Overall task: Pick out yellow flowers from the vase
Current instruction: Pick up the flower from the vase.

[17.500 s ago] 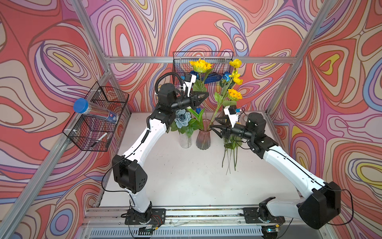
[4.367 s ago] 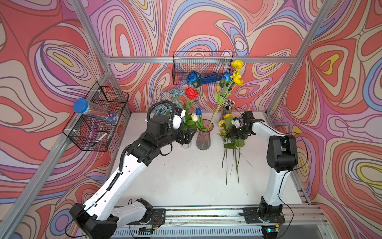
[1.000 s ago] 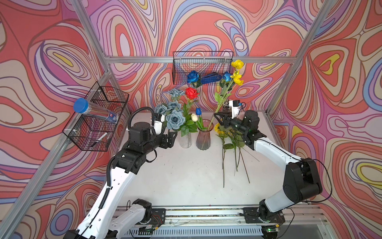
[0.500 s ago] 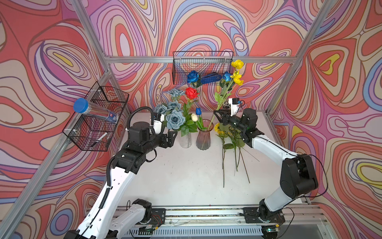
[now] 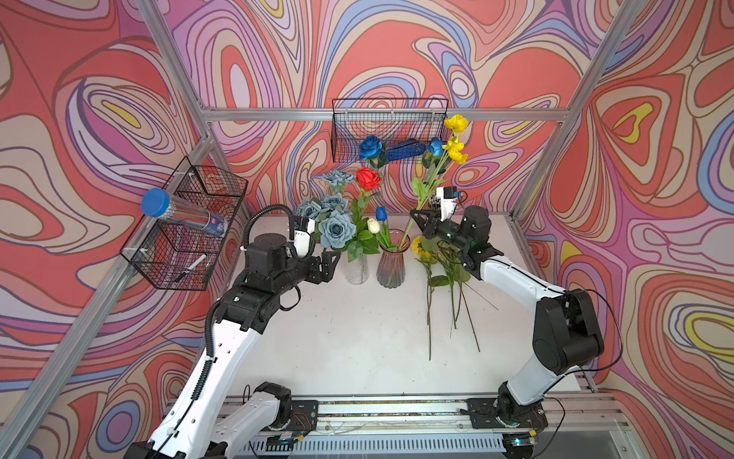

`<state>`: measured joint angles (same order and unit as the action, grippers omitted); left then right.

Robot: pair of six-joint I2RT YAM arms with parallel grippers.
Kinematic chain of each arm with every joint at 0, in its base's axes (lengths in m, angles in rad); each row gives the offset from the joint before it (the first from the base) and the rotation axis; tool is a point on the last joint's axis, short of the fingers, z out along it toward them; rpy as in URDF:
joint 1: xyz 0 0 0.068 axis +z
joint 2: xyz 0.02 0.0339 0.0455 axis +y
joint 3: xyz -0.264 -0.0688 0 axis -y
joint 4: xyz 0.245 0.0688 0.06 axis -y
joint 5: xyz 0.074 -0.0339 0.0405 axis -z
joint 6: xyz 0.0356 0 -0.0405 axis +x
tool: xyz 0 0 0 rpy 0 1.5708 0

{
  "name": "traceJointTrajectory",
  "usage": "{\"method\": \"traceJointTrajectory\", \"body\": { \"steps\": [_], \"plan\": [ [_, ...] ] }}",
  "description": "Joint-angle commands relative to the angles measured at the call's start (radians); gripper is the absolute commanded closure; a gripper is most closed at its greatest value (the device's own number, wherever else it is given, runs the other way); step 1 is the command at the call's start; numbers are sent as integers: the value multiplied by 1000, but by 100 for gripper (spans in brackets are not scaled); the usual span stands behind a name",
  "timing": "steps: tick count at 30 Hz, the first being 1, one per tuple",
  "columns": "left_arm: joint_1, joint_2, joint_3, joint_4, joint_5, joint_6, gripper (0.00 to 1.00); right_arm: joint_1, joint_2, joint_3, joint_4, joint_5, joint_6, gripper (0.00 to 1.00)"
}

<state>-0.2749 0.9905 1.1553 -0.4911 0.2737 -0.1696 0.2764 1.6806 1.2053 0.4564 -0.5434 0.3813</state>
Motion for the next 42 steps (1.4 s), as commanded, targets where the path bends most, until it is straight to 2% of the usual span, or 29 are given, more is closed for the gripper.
{"method": "traceJointTrajectory", "body": {
  "steps": [1, 11, 26, 42],
  "plan": [
    [9, 0, -8, 23, 15, -10, 17, 6, -2, 20, 14, -8, 1, 87],
    [11, 0, -8, 25, 22, -18, 17, 6, -32, 13, 9, -12, -9, 95],
    [11, 6, -9, 30, 25, -22, 17, 7, -142, 55, -102, -12, -103, 97],
    [12, -1, 0, 28, 48, -24, 17, 7, -238, 218, -217, -33, -201, 97]
  ]
}}
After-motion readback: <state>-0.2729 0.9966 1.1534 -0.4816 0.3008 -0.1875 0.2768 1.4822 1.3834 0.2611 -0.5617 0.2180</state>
